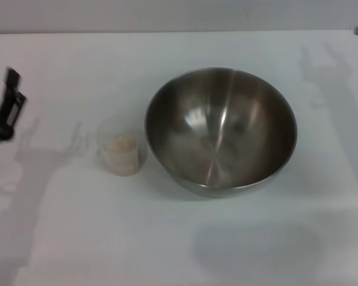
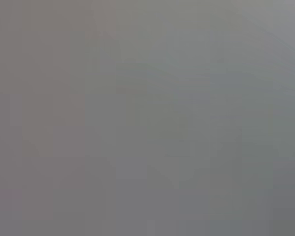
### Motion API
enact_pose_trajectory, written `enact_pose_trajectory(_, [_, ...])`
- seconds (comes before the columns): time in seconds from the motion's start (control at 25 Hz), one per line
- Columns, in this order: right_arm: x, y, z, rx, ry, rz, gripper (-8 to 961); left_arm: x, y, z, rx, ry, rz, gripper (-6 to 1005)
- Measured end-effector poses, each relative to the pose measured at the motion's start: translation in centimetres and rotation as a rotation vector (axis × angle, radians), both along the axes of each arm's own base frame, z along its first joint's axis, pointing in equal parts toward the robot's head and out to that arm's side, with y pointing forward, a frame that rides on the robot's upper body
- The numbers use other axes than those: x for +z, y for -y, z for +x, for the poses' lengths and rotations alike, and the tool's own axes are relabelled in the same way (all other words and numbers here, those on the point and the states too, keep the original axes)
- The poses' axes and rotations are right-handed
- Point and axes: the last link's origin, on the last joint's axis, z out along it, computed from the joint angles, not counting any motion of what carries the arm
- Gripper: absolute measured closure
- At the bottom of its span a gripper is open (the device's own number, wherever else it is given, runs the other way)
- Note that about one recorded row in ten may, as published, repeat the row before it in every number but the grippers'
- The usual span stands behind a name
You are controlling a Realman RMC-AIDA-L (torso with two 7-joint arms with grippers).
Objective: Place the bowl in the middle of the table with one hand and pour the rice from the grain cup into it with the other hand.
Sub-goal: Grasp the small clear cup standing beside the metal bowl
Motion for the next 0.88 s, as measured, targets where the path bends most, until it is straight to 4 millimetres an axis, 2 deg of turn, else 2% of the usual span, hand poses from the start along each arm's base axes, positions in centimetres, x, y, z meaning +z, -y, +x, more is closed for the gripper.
enact_pose_trajectory(0.12, [0.5,0.6,1.3,-0.027,0.012,0.018,407,0.0,0.0,0.0,0.000,0.000,0.000,187])
enact_pose_trajectory(0.16, [0.7,0.8,2.0,-0.045,0.024,0.024,407,-1.3,1.4,-0.2,-0.001,-0.026,-0.067,187])
enact_pose_trajectory(0.28, [0.8,0.8,2.4,-0.056,0.039,0.026,407,-2.1,2.3,-0.2,-0.005,-0.048,-0.106,188])
enact_pose_trajectory(0.36, [1.1,0.8,2.8,-0.065,0.057,0.034,407,-3.8,3.1,-0.2,-0.001,-0.078,-0.202,189])
enact_pose_trajectory(0.52, [1.6,0.9,3.1,-0.073,0.063,0.052,407,-4.2,3.1,-0.4,0.008,-0.086,-0.226,190])
enact_pose_trajectory(0.56, [1.8,0.9,3.3,-0.077,0.064,0.061,407,-5.4,3.0,-0.9,0.050,-0.114,-0.300,190])
enact_pose_trajectory(0.88, [2.1,0.8,3.4,-0.078,0.068,0.071,405,-6.1,2.8,-1.4,0.078,-0.138,-0.346,193])
